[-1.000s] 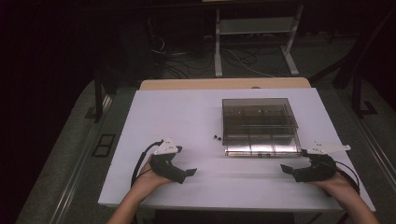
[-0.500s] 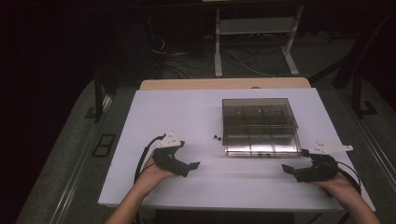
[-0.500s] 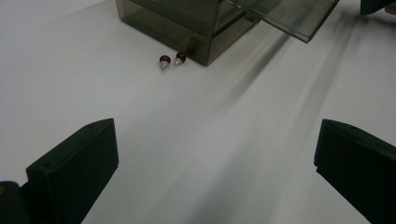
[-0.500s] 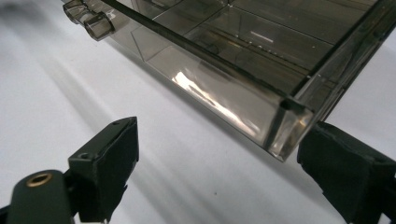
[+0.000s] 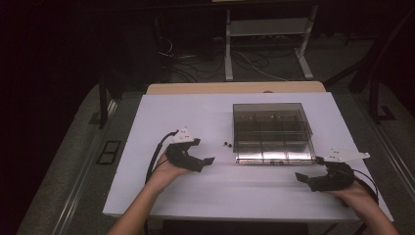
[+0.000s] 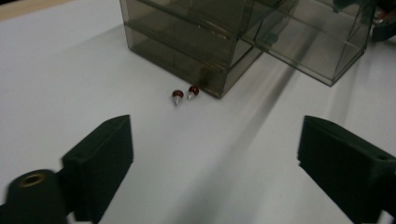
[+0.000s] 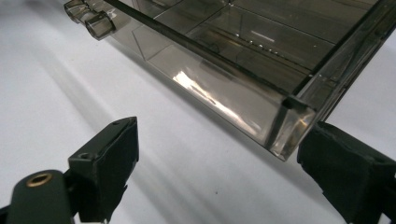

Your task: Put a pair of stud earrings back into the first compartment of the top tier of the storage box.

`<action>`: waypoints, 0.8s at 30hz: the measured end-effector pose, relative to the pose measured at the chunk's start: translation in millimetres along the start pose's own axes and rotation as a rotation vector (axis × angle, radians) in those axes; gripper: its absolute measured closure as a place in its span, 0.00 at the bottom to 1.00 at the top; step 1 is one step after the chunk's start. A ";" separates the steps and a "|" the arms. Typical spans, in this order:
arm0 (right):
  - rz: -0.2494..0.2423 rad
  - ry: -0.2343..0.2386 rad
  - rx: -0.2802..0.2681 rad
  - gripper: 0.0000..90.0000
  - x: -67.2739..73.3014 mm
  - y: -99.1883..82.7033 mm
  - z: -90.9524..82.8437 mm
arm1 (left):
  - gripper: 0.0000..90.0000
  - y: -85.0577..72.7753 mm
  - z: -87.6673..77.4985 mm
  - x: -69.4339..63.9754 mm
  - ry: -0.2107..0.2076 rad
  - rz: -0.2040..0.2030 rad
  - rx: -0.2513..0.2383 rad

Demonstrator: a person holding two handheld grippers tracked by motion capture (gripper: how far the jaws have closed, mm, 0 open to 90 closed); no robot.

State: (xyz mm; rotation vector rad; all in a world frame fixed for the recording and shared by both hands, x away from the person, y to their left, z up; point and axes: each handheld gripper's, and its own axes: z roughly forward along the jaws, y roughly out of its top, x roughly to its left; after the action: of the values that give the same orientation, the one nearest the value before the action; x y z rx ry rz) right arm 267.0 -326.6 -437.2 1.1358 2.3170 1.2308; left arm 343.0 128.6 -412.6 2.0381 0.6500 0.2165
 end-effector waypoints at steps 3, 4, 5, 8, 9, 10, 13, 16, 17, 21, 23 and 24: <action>-0.004 -0.001 0.000 0.13 0.2 0.1 -0.3 | 0.16 3.9 3.5 2.3 -0.004 -0.002 0.002; -0.006 -0.002 -0.001 0.13 0.3 0.1 -0.2 | 0.16 4.8 4.5 2.8 -0.008 -0.006 0.004; -0.006 -0.001 -0.001 0.13 0.4 0.1 -0.2 | 0.16 6.6 5.7 3.5 -0.006 -0.001 0.003; -0.006 -0.002 -0.004 0.13 0.6 0.2 -0.4 | 0.18 10.2 8.5 4.1 -0.004 0.013 0.003; -0.006 -0.002 -0.004 0.13 0.7 0.2 -0.5 | 0.20 11.2 9.7 4.6 -0.008 0.015 0.000; -0.006 -0.002 -0.004 0.13 0.6 0.2 -0.4 | 0.22 11.9 11.0 5.0 -0.012 0.010 -0.004; -0.005 -0.001 -0.003 0.13 0.4 0.1 -0.4 | 0.23 14.4 15.4 7.1 -0.009 0.002 -0.001; -0.006 -0.002 -0.003 0.13 0.3 0.1 -0.4 | 0.26 17.1 18.7 10.6 -0.008 0.009 -0.004; -0.006 -0.003 -0.003 0.13 0.4 0.1 -0.5 | 0.27 18.0 19.4 11.6 -0.008 0.008 -0.004; -0.006 -0.006 -0.004 0.13 0.6 0.2 -0.6 | 0.32 20.6 23.3 15.5 -0.006 -0.007 -0.016; -0.006 -0.005 -0.004 0.13 0.7 0.2 -0.6 | 0.33 21.8 25.7 17.7 0.000 0.002 -0.011; -0.006 -0.005 -0.004 0.13 0.8 0.2 -0.6 | 0.34 22.5 27.1 18.0 0.001 0.000 -0.010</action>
State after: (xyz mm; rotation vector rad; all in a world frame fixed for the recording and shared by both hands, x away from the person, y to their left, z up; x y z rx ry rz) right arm 266.2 -326.3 -436.6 1.1288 2.3116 1.2289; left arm 377.1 108.7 -410.0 2.0283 0.6484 0.2201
